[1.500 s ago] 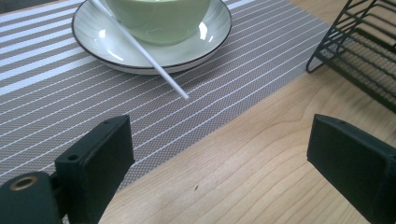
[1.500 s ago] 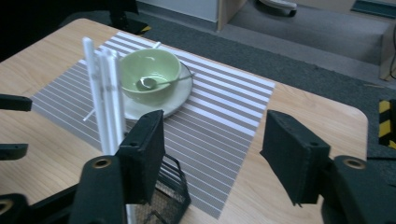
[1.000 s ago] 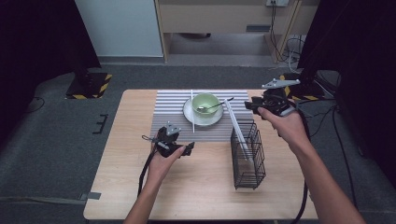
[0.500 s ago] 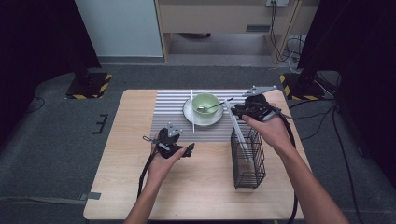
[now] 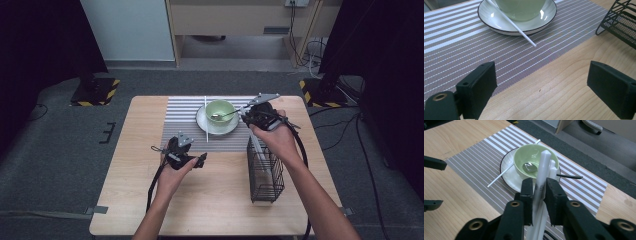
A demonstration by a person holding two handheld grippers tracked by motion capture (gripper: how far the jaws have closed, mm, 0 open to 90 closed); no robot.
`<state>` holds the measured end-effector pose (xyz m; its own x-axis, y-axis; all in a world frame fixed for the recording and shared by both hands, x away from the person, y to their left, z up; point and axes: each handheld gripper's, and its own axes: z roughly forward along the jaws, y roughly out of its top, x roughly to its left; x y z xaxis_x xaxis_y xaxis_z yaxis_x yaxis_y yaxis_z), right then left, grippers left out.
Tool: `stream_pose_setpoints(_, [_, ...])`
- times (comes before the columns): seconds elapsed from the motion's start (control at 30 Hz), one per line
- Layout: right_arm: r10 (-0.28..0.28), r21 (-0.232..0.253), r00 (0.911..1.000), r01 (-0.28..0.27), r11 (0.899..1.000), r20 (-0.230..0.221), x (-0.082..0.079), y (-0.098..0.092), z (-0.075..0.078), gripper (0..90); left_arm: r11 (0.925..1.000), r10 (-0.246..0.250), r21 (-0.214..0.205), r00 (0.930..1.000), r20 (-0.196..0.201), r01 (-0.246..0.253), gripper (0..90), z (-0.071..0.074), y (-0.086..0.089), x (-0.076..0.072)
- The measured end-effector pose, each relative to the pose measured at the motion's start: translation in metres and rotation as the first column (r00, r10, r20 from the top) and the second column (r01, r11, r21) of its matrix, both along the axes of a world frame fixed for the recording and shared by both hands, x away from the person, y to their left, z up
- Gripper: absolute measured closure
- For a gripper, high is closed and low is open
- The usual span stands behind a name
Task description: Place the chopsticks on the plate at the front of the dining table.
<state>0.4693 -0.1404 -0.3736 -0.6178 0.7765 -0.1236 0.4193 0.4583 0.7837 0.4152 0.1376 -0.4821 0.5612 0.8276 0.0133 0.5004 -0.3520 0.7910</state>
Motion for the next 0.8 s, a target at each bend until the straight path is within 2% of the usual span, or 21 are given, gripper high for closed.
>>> stream_pose_setpoints(0.37, [0.027, 0.042, 0.9994, -0.026, 0.999, -0.023, 0.001, -0.001, 0.002, 82.4, 1.0, -0.002, 0.001, 1.0, 0.005, 0.002, 8.7, 0.002, -0.001, -0.002])
stream_pose_setpoints(0.7, [0.042, 0.115, 0.9977, -0.035, 0.993, -0.054, 0.002, -0.01, 0.007, 83.3, 1.0, 0.0, -0.006, 0.9999, 0.01, 0.0, 8.9, 0.004, 0.001, -0.002])
stream_pose_setpoints(0.8, [0.051, 0.151, 0.996, -0.039, 0.988, -0.074, 0.002, -0.018, 0.01, 83.4, 1.0, -0.002, -0.009, 0.9999, 0.012, 0.003, 8.9, 0.005, 0.0, -0.003])
